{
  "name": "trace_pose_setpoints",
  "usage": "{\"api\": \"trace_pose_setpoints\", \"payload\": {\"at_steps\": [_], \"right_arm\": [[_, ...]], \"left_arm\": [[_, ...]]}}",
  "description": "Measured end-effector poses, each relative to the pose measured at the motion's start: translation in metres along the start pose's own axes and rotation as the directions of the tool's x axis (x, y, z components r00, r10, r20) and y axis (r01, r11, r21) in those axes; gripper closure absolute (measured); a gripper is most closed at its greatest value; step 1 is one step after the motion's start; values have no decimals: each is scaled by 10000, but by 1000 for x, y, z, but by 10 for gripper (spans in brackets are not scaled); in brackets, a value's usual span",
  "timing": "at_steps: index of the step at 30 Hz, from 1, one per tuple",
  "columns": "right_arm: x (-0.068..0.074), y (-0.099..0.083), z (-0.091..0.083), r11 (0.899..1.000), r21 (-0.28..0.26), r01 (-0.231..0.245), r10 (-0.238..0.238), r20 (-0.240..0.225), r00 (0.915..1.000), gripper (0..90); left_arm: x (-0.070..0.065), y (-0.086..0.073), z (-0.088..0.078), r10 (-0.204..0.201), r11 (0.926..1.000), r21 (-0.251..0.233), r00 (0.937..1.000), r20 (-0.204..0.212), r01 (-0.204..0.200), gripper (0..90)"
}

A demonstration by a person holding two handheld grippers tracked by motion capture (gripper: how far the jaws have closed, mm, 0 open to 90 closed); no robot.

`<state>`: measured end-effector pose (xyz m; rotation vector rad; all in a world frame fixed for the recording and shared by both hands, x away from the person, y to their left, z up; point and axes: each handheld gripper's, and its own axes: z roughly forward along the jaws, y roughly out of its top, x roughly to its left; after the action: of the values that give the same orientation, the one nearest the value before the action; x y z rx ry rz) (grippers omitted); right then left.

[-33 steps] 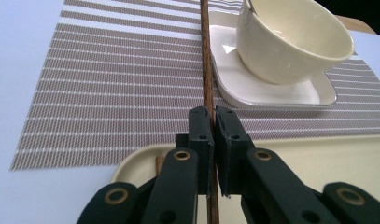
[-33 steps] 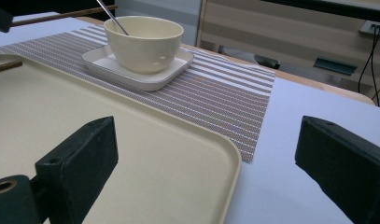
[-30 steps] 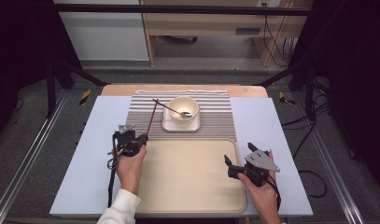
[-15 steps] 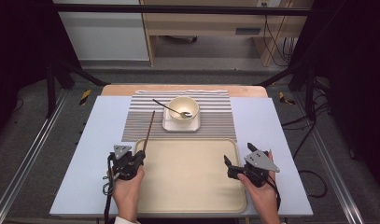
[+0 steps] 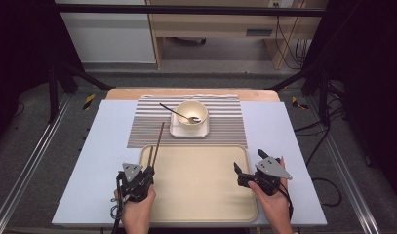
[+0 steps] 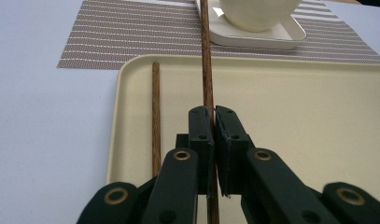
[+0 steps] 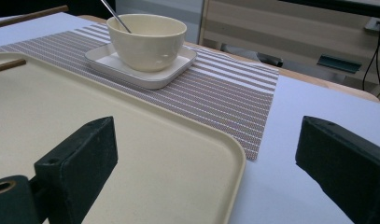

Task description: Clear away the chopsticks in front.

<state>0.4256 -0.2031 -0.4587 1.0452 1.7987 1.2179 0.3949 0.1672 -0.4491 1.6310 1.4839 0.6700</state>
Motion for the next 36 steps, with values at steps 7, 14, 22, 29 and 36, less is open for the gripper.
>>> {"api": "trace_pose_setpoints", "payload": {"at_steps": [7,14,22,29,36], "right_arm": [[0,1,-1,10000,-72,0,0,-19,10000,56],[1,1,-1,10000,-55,21,-22,-83,10000,56],[1,0,-1,10000,-42,42,-42,-79,10000,55],[0,0,0,10000,-6,56,-56,-66,10000,55],[0,0,0,10000,1,45,-45,-86,10000,55]], "left_arm": [[0,-8,-12,-124,9999,-119,9997,-227,121,855],[0,-14,-20,-206,9997,-97,9994,-261,204,856],[-8,-29,-23,-226,9997,-24,9994,-247,225,856],[-6,-33,-22,-204,9996,202,9994,-290,210,855],[0,-39,-23,-301,9989,355,9983,-490,318,855]]}}
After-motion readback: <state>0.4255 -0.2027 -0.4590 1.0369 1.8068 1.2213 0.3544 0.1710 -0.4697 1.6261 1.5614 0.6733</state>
